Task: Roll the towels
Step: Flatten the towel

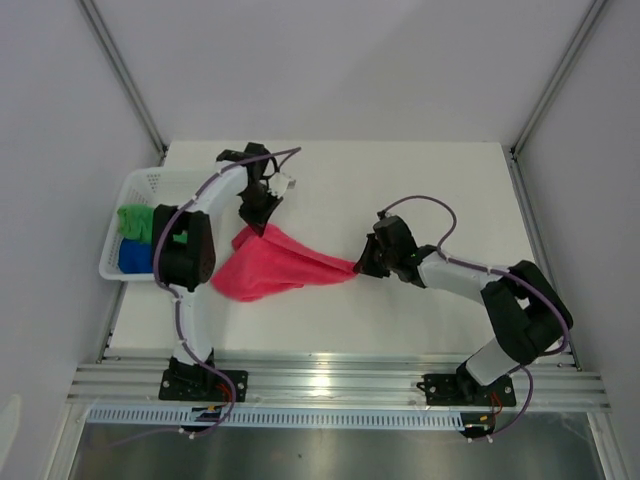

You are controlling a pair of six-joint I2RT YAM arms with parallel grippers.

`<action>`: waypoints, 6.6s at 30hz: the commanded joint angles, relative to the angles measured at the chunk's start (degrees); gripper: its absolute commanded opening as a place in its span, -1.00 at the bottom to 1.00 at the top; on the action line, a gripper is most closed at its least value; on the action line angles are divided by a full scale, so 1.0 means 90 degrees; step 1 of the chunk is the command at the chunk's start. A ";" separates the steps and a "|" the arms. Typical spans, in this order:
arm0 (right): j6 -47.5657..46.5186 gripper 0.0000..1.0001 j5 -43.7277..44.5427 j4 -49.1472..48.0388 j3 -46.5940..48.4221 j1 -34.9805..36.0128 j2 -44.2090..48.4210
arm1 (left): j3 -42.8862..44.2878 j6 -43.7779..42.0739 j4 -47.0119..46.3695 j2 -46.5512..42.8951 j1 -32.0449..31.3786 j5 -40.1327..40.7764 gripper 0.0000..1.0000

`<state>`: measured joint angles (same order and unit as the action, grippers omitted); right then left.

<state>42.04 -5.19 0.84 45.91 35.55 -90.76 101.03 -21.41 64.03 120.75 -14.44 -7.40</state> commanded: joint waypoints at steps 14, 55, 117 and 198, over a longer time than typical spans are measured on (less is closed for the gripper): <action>-0.1644 -1.00 0.0441 0.2094 0.2672 -0.0513 0.3003 | 0.0327 0.0533 -0.0034 -0.3757 0.0413 -0.1452 -0.99; 0.0329 -1.00 0.1104 0.0697 -0.0717 0.1783 0.2447 | -0.4041 0.0689 -0.0953 -0.4431 0.0432 -0.0916 -0.99; -0.0111 -1.00 -0.0175 0.0307 0.0153 0.0640 0.0953 | -0.2095 0.1275 -0.1128 -0.1229 0.0686 -0.0730 -0.69; -0.3605 -1.00 -0.3994 0.3026 0.8393 -0.1530 -0.0590 | 0.3034 0.1491 -0.2681 -0.3014 0.0325 -0.1443 0.51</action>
<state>17.56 -32.29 22.04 136.94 16.78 -112.68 130.82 -5.08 39.79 102.10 -12.34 -17.67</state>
